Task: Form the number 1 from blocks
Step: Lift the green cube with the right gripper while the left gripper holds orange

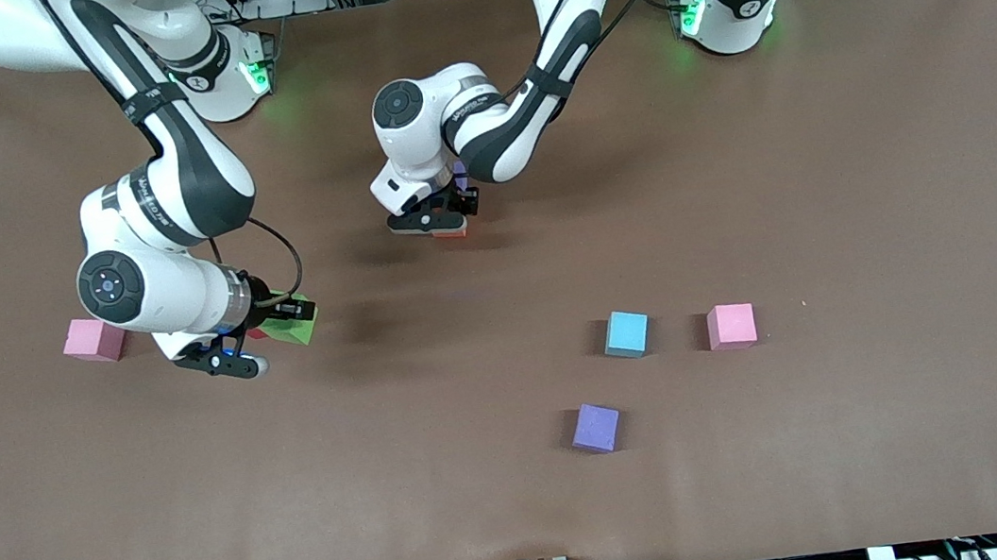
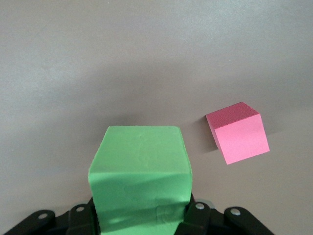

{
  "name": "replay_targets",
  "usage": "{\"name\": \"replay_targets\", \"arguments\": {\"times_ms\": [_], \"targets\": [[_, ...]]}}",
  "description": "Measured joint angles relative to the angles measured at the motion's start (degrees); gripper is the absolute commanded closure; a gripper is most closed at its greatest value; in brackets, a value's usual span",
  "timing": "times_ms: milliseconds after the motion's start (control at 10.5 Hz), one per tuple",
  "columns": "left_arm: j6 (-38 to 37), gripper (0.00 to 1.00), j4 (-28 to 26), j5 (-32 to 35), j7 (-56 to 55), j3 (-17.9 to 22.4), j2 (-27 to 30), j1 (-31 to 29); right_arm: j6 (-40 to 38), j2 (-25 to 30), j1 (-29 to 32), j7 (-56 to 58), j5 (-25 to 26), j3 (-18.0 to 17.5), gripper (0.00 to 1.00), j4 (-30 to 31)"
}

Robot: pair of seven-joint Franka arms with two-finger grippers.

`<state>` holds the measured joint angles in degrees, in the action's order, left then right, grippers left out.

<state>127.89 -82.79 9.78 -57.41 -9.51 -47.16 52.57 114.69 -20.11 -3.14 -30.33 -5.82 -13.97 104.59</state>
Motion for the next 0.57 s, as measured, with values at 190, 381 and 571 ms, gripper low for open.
{"name": "replay_targets", "arguments": {"times_ms": [190,381,571], "targets": [[-0.35,0.01,-0.01,0.00,0.00,0.00,0.00,0.01,0.00,0.00,-0.23,0.01,0.00,-0.01,1.00,-0.31],[-0.62,0.00,-0.01,-0.02,0.00,-0.03,0.00,0.03,-0.05,0.00,-0.66,0.02,0.00,-0.03,1.00,-0.46],[-0.66,0.00,0.02,-0.08,-0.60,-0.02,0.03,0.02,-0.06,0.00,-1.66,0.02,-0.01,-0.07,1.00,-0.47]]}}
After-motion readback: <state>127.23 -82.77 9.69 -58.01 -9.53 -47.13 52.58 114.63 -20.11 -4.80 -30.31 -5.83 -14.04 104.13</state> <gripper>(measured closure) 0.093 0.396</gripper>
